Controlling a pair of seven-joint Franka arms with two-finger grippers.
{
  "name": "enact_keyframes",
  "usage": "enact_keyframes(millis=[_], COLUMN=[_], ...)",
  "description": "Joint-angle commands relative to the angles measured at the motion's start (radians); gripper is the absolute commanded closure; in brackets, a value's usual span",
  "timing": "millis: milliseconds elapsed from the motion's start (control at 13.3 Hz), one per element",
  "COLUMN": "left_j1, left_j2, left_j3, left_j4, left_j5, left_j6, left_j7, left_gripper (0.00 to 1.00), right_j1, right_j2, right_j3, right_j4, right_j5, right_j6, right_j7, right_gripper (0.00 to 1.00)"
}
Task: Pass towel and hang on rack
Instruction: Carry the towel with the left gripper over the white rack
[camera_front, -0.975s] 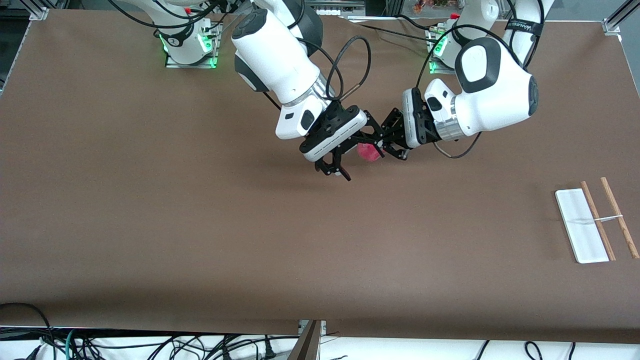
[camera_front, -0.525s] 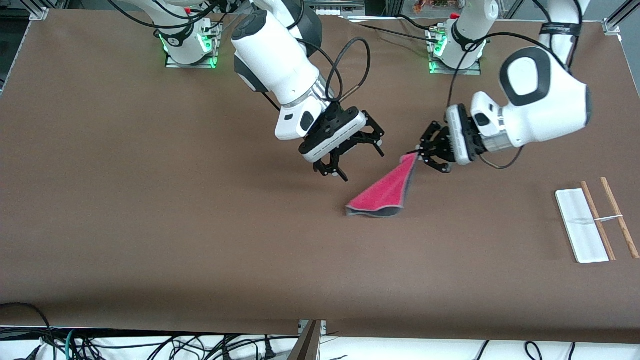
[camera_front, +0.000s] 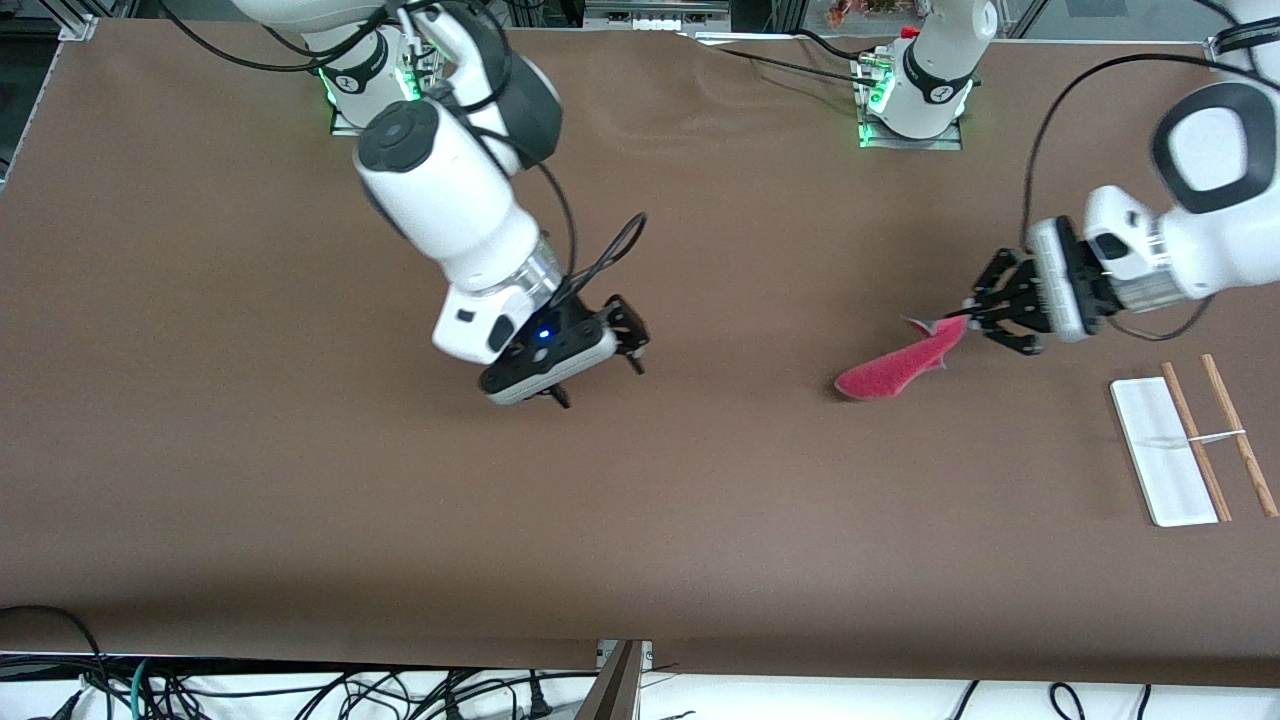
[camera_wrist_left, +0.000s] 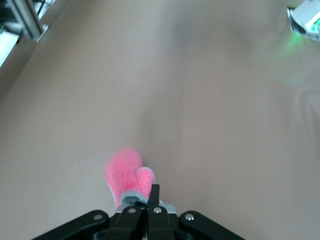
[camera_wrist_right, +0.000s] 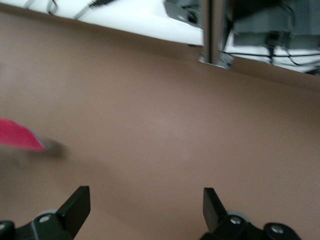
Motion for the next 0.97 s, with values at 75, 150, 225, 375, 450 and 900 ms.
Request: enact_keyframes(millis=[75, 150, 225, 375, 450, 900], left_j1=[0.013, 0.028, 0.061, 0.117, 0.143, 0.25], left_j2=[0.063, 0.089, 0.123, 0.204, 0.224, 0.386], left_j3=[0.094, 0.115, 0.121, 0.121, 0.121, 0.129], left_j4=[0.19, 0.243, 0.298, 0.401, 0.431, 0.676], left_j5=[0.108, 0.123, 0.142, 0.181, 0.2, 0.246], left_j6=[-0.198, -0.247, -0.286, -0.336, -0.352, -0.426], left_j7=[0.046, 0.07, 0.11, 0.2, 0.242, 0.461], left_gripper=[1.0, 1.0, 1.0, 1.0, 1.0, 1.0], right_j1=[-0.177, -0.229, -0.257, -0.295, -0.324, -0.375], right_j2=[-0.124, -0.159, -0.193, -0.277, -0.298, -0.41], right_j3=[-0.004, -0.028, -0.069, -0.122, -0.14, -0.274], right_j4=[-0.017, -0.023, -0.044, -0.081, -0.081, -0.132], right_j5=[0.01, 0.013, 0.013, 0.013, 0.01, -0.007], right_j6=[-0.298, -0.368, -0.424, -0.537, -0.592, -0.647], right_j7=[-0.217, -0.291, -0.335, -0.339, -0.345, -0.344], right_gripper=[0.0, 0.0, 0.0, 0.0, 0.0, 0.0])
